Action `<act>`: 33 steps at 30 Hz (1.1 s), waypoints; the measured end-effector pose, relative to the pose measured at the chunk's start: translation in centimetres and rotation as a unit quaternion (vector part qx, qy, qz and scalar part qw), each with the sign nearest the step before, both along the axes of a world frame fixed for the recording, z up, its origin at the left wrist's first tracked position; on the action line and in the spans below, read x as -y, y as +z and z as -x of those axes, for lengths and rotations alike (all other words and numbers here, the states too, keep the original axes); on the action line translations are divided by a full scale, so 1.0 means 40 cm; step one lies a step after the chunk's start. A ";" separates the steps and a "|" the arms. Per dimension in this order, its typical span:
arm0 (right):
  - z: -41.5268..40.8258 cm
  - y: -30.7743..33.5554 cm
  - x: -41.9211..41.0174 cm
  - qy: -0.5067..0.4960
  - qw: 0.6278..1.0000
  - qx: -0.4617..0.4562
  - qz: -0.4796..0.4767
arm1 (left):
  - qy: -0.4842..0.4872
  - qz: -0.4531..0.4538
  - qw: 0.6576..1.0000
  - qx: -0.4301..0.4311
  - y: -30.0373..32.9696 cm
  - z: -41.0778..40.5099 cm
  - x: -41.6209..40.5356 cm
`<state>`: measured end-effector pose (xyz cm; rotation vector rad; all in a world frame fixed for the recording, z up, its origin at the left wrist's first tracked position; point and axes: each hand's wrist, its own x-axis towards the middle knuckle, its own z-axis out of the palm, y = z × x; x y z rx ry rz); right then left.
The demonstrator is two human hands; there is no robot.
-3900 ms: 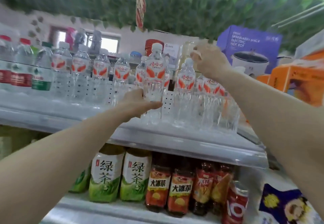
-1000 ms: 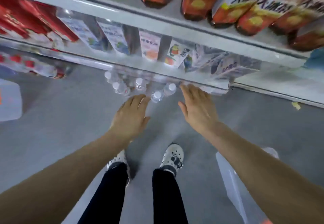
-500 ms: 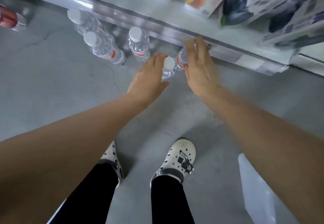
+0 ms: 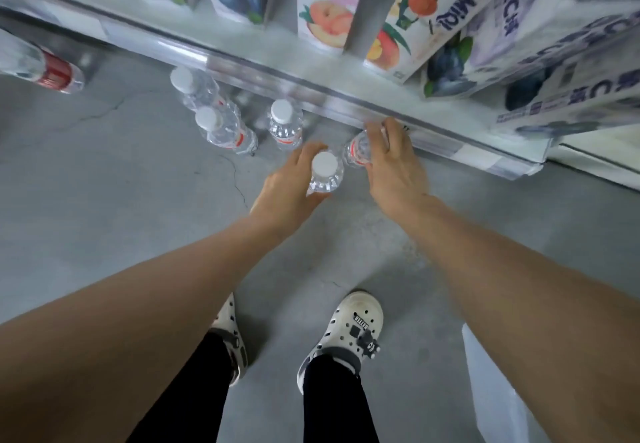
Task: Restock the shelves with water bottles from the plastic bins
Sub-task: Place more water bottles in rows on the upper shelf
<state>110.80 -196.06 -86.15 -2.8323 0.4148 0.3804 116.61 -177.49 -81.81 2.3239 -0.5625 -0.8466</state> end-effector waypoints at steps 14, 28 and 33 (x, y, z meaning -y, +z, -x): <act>-0.038 1.077 -0.078 0.130 0.988 0.072 0.050 | 0.061 0.156 0.978 -0.127 0.970 -0.085 -0.138; -0.125 2.080 -0.224 -0.296 0.788 0.078 -0.534 | -0.067 0.400 0.906 0.118 2.115 -0.283 -0.115; -0.163 2.330 -0.260 -0.269 0.764 0.178 -0.558 | -0.131 0.396 0.891 0.178 2.367 -0.327 -0.114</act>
